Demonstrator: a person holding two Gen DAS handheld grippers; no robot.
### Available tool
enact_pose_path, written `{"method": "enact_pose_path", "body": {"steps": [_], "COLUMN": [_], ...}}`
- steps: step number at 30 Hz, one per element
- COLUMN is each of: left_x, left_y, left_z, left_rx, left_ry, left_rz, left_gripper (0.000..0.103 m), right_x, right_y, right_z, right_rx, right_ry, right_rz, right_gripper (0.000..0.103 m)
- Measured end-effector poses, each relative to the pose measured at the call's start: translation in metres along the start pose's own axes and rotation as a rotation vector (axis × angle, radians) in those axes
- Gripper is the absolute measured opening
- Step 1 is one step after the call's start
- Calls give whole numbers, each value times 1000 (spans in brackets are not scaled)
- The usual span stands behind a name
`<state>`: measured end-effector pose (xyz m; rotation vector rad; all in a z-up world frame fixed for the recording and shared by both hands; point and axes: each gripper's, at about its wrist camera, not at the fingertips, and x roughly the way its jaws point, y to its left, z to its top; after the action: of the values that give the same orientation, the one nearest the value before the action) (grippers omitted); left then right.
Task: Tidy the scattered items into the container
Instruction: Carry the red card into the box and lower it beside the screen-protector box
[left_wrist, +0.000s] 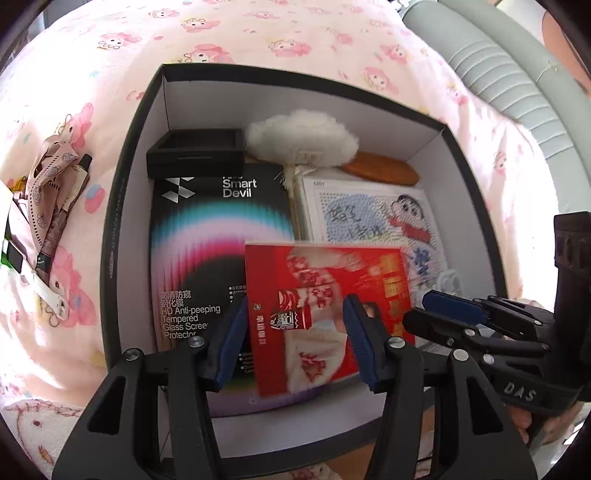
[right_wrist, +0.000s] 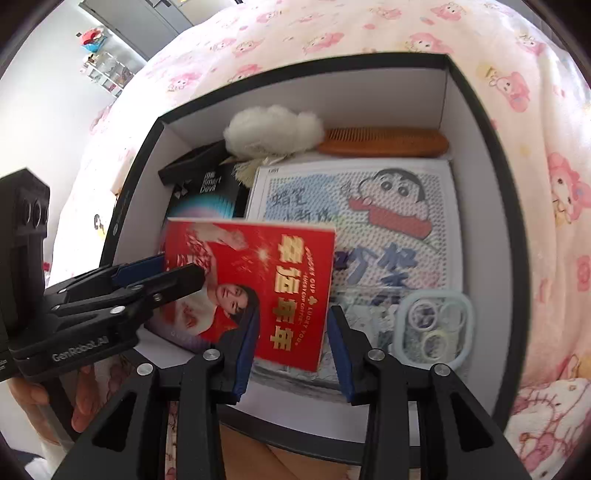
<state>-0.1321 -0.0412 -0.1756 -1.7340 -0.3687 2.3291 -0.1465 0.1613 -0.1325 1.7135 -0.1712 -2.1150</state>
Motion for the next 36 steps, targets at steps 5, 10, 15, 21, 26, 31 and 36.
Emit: {"method": "enact_pose_path", "body": {"steps": [5,10,15,21,26,31,36], "left_x": [-13,-25,-26,-17,0,9,2], "left_y": [4,7,4,-1,-3,6,4], "left_z": [-1,-1,15,41,46,43,42], "left_rx": [-17,-31,-19,38,48,14,27], "left_ry": [-59,-123,-115,-80,-51,-26,-90], "left_rz": [-19,-48,-50,12,-1,-15,22], "left_gripper": [53,53,50,47,47,47,47], "right_x": [0,17,27,34,40,26,45], "right_y": [-8,-8,4,34,48,43,42], "right_z": [10,20,27,24,28,25,32], "right_rx": [31,28,20,-57,-64,-12,22], "right_ry": [-30,3,38,44,40,-30,25], "right_rz": [-40,-60,57,132,162,54,5], "right_gripper": [34,34,34,34,34,34,34]}}
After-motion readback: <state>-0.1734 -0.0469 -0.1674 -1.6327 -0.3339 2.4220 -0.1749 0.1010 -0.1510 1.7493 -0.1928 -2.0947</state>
